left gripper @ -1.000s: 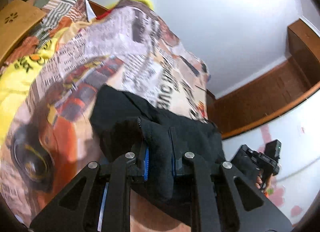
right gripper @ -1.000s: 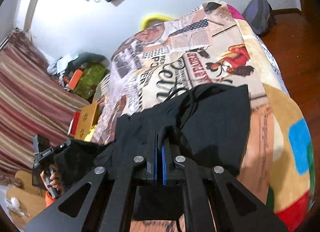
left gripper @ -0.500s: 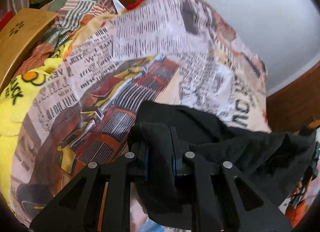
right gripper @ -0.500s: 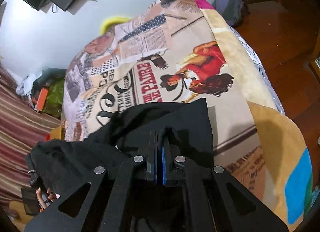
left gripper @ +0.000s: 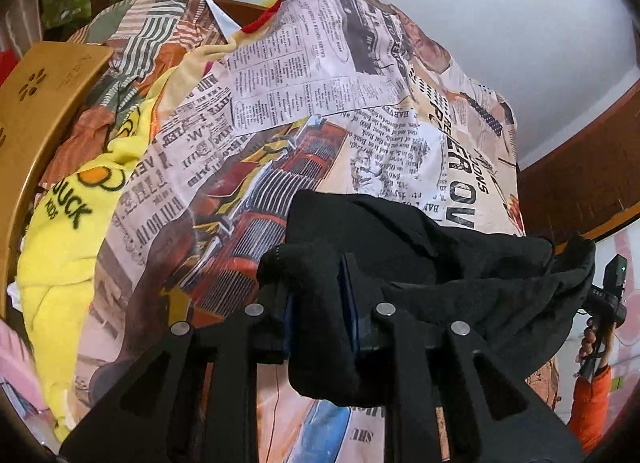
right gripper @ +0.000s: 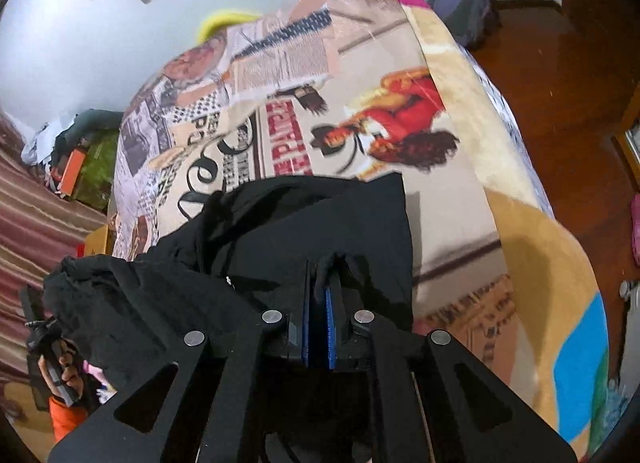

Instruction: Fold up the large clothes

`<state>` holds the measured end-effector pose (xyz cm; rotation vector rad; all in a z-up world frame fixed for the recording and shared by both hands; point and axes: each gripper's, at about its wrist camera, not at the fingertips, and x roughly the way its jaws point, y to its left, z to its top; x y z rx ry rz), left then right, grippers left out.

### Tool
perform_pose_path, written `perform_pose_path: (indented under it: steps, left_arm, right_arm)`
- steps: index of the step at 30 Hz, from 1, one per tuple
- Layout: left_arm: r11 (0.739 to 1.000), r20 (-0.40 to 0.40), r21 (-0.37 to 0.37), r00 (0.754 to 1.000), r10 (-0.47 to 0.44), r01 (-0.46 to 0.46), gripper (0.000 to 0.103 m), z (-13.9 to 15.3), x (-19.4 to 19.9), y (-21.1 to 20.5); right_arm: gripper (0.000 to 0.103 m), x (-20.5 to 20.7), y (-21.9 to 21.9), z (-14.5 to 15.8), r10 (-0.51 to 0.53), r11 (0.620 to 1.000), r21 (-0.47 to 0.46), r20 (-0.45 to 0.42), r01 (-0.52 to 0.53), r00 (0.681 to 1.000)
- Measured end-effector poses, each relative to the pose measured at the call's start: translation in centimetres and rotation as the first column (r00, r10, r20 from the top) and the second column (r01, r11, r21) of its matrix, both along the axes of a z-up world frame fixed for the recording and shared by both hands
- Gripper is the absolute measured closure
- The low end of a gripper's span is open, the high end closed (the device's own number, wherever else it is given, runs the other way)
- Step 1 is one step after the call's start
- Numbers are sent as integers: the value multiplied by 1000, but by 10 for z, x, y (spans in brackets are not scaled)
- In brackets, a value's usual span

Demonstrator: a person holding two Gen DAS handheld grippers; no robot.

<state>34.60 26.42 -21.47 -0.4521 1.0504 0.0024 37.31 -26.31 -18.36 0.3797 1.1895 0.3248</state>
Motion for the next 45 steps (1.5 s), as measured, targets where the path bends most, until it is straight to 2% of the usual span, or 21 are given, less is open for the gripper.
perform_pose_path:
  steps: [2, 6, 9, 11, 13, 15, 16, 19, 22, 27, 30, 33, 35, 37, 39, 42, 43, 45]
  left_arm:
    - [1000, -6, 22, 1000, -7, 7, 83, 1, -1, -4]
    - [997, -10, 73, 1000, -15, 16, 82, 1, 1, -14]
    - [995, -20, 98, 1000, -13, 15, 82, -2, 4, -18]
    - [995, -26, 99, 1000, -8, 10, 82, -7, 5, -19]
    - [996, -31, 92, 1000, 1, 2, 82, -11, 6, -18]
    - [995, -39, 98, 999, 5, -1, 81, -15, 7, -19]
    - [995, -42, 104, 999, 3, 2, 81, -17, 8, -20]
    - [993, -38, 120, 999, 2, 3, 81, -18, 9, -24]
    - [992, -37, 126, 999, 9, -4, 81, -18, 10, -26]
    - [995, -49, 95, 998, 36, -31, 81, -18, 11, -22]
    - [996, -55, 79, 998, 36, -31, 81, -19, 12, -19]
    - [997, -58, 68, 998, 24, -20, 81, -17, 11, -18]
    - [999, -62, 41, 998, 0, 3, 80, -14, 12, -14]
    - [1000, -67, -6, 998, -20, 19, 79, -9, 14, -7]
    - [996, -68, -81, 997, -35, 29, 78, -4, 16, 4]
    - [983, -72, -180, 997, -34, 20, 76, 2, 19, 19]
    - [981, -74, -193, 997, -34, 19, 76, 6, 19, 22]
    - [985, -69, -165, 996, -51, 39, 75, 14, 17, 21]
  right_arm:
    - [96, -4, -1, 7, 1, 1000, -21, -9, -1, 1000]
    - [93, -23, 8, 36, 82, 985, -154, 50, -73, 995]
    - [91, -32, 9, 52, 95, 979, -189, 83, -77, 992]
    - [81, -35, 7, 61, 86, 976, -210, 111, -61, 990]
    - [54, -38, -1, 74, 42, 971, -239, 182, 3, 982]
    - [53, -40, -16, 86, -18, 974, -215, 242, 71, 970]
    - [53, -40, -20, 90, -27, 975, -209, 243, 79, 970]
    - [53, -49, -10, 102, 23, 969, -241, 280, 47, 960]
    - [52, -58, 21, 106, 103, 965, -261, 299, -23, 949]
    - [52, -69, 98, 91, 262, 943, -285, 307, -175, 915]
    - [46, -71, 152, 63, 370, 905, -323, 275, -277, 888]
    - [45, -68, 196, 24, 459, 848, -389, 199, -360, 866]
    - [41, -66, 205, 3, 468, 827, -422, 152, -371, 871]
    - [32, -65, 208, -12, 468, 814, -457, 150, -359, 871]
    - [30, -66, 209, -19, 484, 795, -490, 157, -358, 861]
    - [29, -64, 207, -18, 494, 788, -491, 145, -371, 857]
    - [29, -64, 206, -18, 495, 788, -488, 140, -375, 858]
    - [28, -63, 208, -16, 494, 789, -485, 138, -377, 858]
